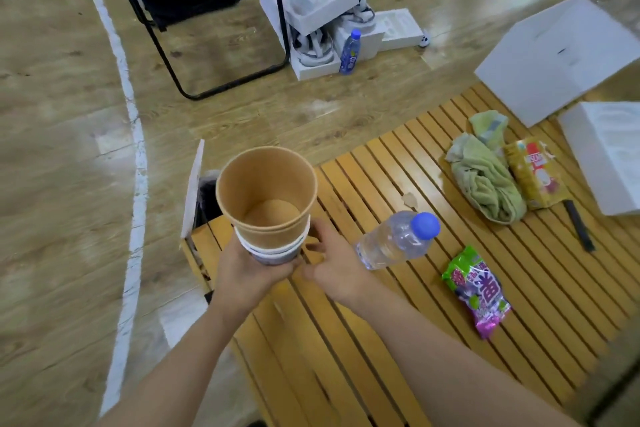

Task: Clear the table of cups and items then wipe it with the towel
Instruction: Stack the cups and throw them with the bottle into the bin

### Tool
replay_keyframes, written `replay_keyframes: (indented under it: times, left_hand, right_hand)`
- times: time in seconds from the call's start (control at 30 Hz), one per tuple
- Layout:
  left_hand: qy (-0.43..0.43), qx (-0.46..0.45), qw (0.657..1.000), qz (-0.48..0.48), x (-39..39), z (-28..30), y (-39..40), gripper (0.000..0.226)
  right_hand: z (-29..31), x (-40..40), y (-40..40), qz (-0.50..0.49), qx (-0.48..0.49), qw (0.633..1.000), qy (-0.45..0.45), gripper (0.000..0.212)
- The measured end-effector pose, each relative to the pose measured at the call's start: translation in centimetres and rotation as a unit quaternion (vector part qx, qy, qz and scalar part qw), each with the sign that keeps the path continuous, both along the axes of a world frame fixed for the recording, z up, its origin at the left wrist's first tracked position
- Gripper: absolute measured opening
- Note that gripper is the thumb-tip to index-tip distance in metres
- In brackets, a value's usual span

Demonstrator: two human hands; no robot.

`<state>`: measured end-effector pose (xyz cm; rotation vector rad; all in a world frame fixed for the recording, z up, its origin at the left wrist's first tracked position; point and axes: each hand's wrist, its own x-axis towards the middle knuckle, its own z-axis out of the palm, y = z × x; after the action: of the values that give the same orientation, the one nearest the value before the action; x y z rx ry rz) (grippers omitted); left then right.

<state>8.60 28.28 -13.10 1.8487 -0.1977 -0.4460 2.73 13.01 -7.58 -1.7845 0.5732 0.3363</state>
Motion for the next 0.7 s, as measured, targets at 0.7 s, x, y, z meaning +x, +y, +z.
replay_keyframes:
  times: [0.7]
  left_hand:
    - [-0.071,0.029,0.996,-0.052,8.7,29.0,4.9,0.065]
  right_hand:
    - [23.3,3.9,-0.7,0.096,-0.142,0.985,-0.019,0.073]
